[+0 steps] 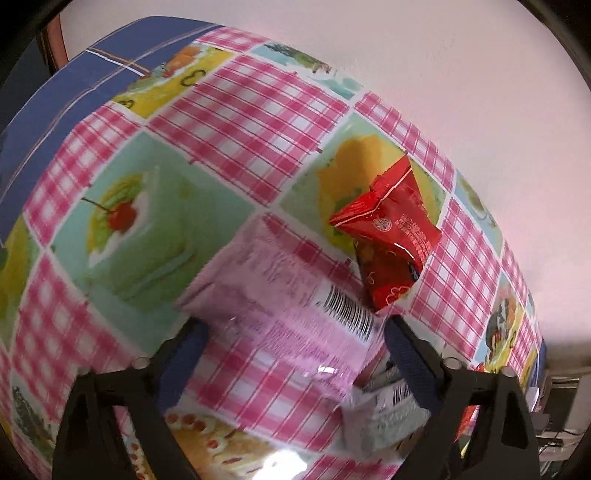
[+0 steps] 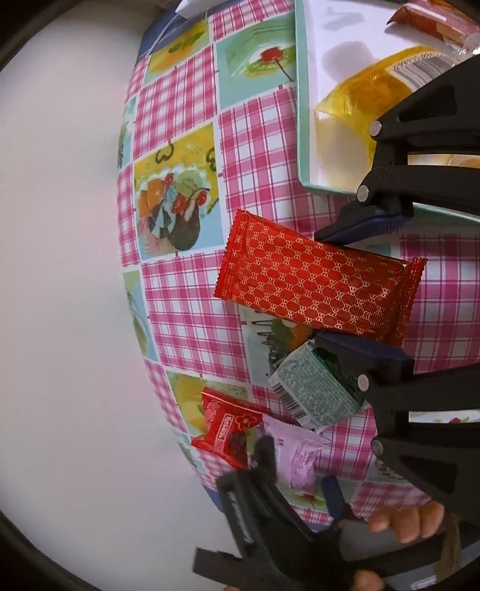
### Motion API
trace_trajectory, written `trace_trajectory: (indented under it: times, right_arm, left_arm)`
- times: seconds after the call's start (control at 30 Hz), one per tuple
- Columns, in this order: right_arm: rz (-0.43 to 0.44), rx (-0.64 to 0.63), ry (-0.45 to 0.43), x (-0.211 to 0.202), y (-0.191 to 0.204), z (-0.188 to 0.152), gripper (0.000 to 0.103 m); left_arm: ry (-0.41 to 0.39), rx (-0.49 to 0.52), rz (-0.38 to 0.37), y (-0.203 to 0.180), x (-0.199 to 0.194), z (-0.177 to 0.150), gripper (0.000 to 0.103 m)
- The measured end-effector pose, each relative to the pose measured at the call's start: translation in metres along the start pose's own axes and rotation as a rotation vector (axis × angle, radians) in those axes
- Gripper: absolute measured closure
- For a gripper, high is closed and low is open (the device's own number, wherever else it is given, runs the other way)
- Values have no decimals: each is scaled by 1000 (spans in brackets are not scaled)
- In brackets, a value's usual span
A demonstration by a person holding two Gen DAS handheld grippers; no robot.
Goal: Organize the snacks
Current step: 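Grasp the red mesh cake with the right tool while the left tool grasps the pink pouch, then carry the red mesh cake and pink pouch over the tray with both tools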
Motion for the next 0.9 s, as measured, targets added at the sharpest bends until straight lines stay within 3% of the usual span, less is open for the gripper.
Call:
trace_trajectory:
  times: [0.07, 0.2, 0.27, 0.33, 0.63, 0.9]
  right_arm:
    - [1, -4, 8, 3, 1, -1, 53]
    - [2, -11, 18, 4, 2, -2, 53]
    - [1, -11, 22, 4, 1, -3, 53]
    - [-2, -10, 24, 5, 0, -3, 53]
    - [-16, -3, 33, -11, -5, -4, 53]
    - [-40, -7, -5, -55, -6, 0, 53]
  left_arm:
    - [-18, 13, 23, -8, 6, 5, 15]
    - [-37, 19, 51, -18, 8, 18, 39]
    - [-33, 7, 40, -11, 2, 19, 42]
    - [-37, -1, 39, -3, 0, 20, 54]
    - [-35, -55, 26, 27, -5, -1, 56]
    - [-6, -78, 6, 25, -1, -22, 58]
Point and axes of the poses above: each gripper's, at about its wrist camera, not at the fingertips, and x roughly the way its jaws point, y to its left, z to its top, the point moved 9 cm from there along x, roughly the way its jaws point, and after that the axes turned 5 degrees about z, right-handed, at the moved point
